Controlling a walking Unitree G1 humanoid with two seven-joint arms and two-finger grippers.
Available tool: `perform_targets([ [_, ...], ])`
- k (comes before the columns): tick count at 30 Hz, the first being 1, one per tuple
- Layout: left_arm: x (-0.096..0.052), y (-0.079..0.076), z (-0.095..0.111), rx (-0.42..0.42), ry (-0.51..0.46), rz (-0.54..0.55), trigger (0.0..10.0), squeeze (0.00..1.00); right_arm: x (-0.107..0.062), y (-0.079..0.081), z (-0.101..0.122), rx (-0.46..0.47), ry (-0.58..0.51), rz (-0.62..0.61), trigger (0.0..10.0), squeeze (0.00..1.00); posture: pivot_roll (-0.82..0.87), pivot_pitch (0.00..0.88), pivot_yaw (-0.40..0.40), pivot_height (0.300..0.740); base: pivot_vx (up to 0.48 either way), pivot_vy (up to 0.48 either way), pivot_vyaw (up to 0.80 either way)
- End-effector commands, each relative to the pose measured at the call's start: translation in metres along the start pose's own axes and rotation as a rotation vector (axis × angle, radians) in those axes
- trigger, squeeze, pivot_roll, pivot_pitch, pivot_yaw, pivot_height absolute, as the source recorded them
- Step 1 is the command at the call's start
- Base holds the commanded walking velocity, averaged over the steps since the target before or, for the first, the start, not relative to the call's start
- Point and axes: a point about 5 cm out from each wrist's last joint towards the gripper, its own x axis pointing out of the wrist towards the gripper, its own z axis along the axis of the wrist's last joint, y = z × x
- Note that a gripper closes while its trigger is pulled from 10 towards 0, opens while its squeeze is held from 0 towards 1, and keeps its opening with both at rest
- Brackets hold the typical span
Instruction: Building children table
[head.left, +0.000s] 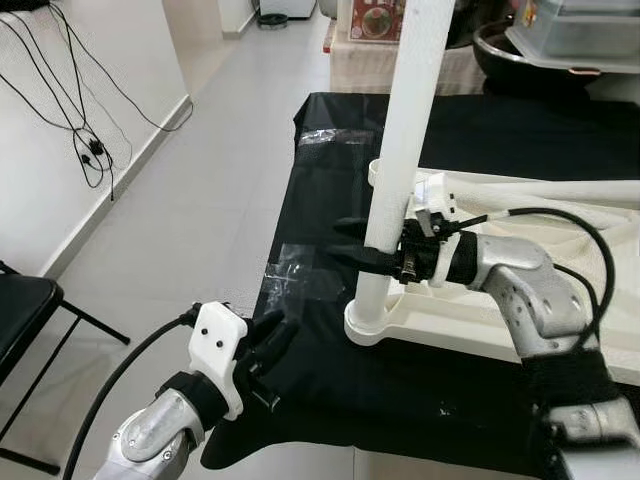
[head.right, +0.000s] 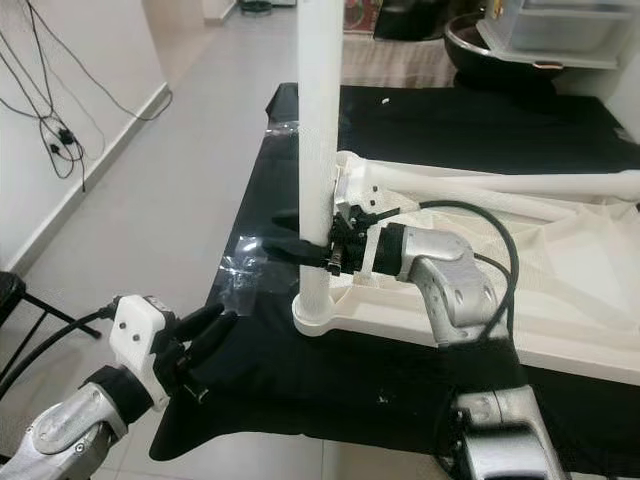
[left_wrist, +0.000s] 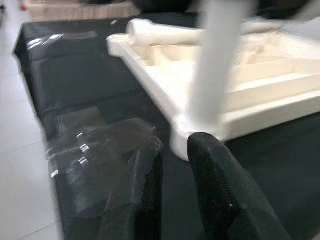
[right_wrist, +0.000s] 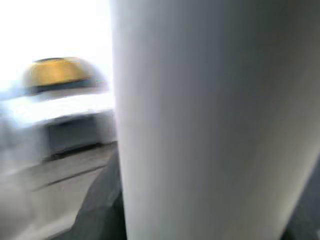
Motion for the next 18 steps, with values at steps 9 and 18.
perform_targets([
  [9,0.0,-0.002,-0.001,-0.012,-0.001,-0.012,10.0,0.0,-0.038,0.057,-0.055,0.015,0.258,-0.293,0.0,0.0,0.03,0.117,-0.003,0.74,0.0,0.0,0.0],
  [18,0.001,-0.002,-0.003,-0.015,-0.002,-0.008,10.0,0.0,-0.022,0.048,-0.031,0.011,0.164,-0.283,10.0,1.0,0.03,0.116,-0.009,0.74,0.0,0.0,0.0],
])
